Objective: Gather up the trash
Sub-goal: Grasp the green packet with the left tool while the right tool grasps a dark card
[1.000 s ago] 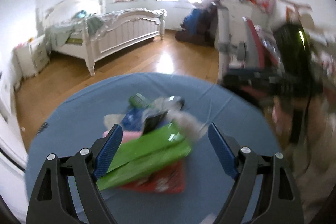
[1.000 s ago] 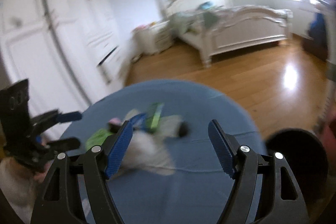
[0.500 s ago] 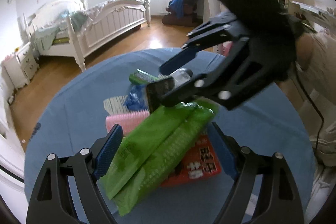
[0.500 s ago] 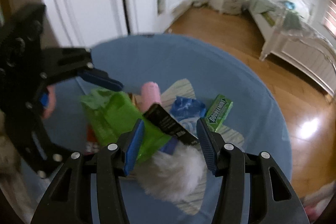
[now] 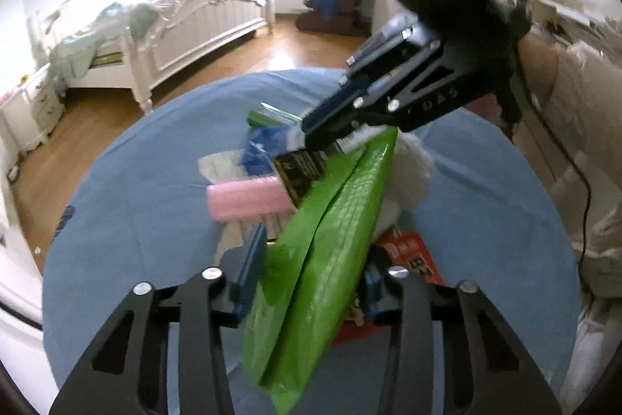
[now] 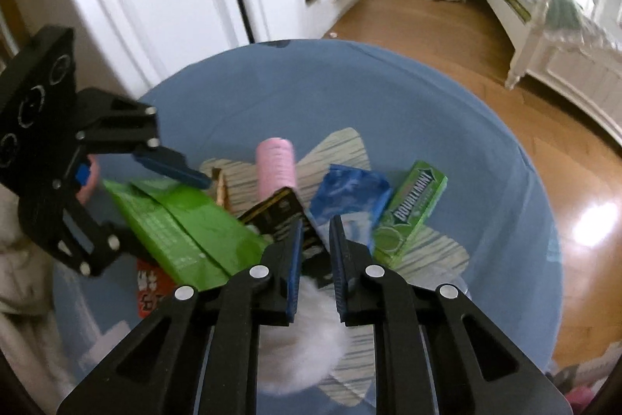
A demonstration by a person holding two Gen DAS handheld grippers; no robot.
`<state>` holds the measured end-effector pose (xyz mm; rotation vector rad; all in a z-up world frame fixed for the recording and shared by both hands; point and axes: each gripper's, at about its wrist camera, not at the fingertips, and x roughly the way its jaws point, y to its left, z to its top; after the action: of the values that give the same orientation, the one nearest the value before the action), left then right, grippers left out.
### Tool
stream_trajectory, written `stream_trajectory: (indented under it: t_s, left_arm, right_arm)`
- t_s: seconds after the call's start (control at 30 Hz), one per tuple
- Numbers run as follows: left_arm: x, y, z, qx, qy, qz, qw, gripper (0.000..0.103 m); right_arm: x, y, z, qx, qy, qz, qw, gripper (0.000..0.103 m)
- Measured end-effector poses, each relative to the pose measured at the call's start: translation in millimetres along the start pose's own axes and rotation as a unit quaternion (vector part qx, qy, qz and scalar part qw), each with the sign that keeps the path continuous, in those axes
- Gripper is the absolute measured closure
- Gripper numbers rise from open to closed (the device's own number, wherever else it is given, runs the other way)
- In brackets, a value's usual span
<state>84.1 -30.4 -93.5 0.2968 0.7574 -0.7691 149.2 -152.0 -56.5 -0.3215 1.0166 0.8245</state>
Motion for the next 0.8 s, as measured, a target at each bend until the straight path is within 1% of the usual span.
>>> stream_trajectory:
  t_s: [0.07, 0.13, 0.17, 0.23, 0.27, 0.37, 0.4, 0.43, 0.47, 0.5, 0.53, 0.6, 0.63, 0.67, 0.7, 0.73, 0.8]
  left_arm:
    - [-14, 1, -3, -0.019, -0.017, -0.008, 0.9996, 0.07]
    - [-22, 3, -7, -0.03, -0.023, -0.009, 0.9992, 0.07]
    - [-25, 4, -11, -0.035, -0.024, -0.005, 0.9991, 0.07]
    - [-27, 6, -16, -0.044, -0.024, 0.002, 0.9988, 0.07]
    - [-28, 7, -20, -0.051, -0.023, 0.005, 0.9984, 0.07]
    - [-30, 6, -29, -0.06, -0.019, 0.013, 0.9979, 0.071]
    - [-29, 6, -30, -0.062, -0.019, 0.013, 0.9978, 0.071]
    - [-30, 5, -32, -0.063, -0.018, 0.012, 0.9978, 0.071]
    - [-31, 4, -33, -0.064, -0.018, 0.01, 0.9978, 0.071]
    - [-33, 2, -34, -0.062, -0.017, 0.008, 0.9979, 0.071]
    - [-33, 1, -34, -0.058, -0.016, 0.009, 0.9981, 0.071]
    - [-33, -2, -34, -0.054, -0.012, 0.012, 0.9984, 0.073]
    - [-33, -2, -34, -0.056, -0.012, 0.012, 0.9983, 0.078]
    - [-33, -3, -34, -0.062, -0.015, 0.013, 0.9979, 0.079]
    - [-33, -3, -34, -0.064, -0.017, 0.013, 0.9977, 0.086]
    - [-34, -3, -35, -0.066, -0.02, 0.015, 0.9975, 0.091]
    - [-36, -3, -36, -0.076, -0.028, 0.018, 0.9966, 0.091]
  right_arm:
    - [-2, -2, -3, 0.007, -0.003, 0.01, 1.0, 0.082]
    - [-2, -3, -2, 0.01, -0.009, 0.021, 1.0, 0.065]
    - [-2, -2, -1, 0.012, -0.011, 0.03, 0.999, 0.061]
    - [0, -1, 2, 0.011, -0.009, 0.044, 0.999, 0.039]
    - [2, 1, 4, 0.008, -0.005, 0.044, 0.999, 0.036]
    - [10, 7, 8, -0.007, 0.016, 0.058, 0.998, 0.036]
    - [11, 10, 9, -0.013, 0.022, 0.063, 0.998, 0.041]
    - [12, 14, 10, -0.022, 0.031, 0.067, 0.997, 0.055]
    - [12, 20, 11, -0.036, 0.038, 0.063, 0.997, 0.06]
    - [10, 25, 11, -0.047, 0.04, 0.059, 0.996, 0.075]
    - [6, 30, 10, -0.055, 0.041, 0.057, 0.996, 0.082]
    - [-7, 39, 10, -0.066, 0.03, 0.039, 0.997, 0.091]
    - [-17, 41, 9, -0.065, 0.02, 0.032, 0.997, 0.095]
    - [-29, 44, 8, -0.06, 0.004, 0.026, 0.998, 0.096]
    - [-41, 46, 8, -0.054, -0.014, 0.022, 0.998, 0.099]
    - [-53, 48, 6, -0.048, -0.032, 0.018, 0.998, 0.1]
    - [-83, 49, 1, -0.027, -0.077, -0.011, 0.997, 0.1]
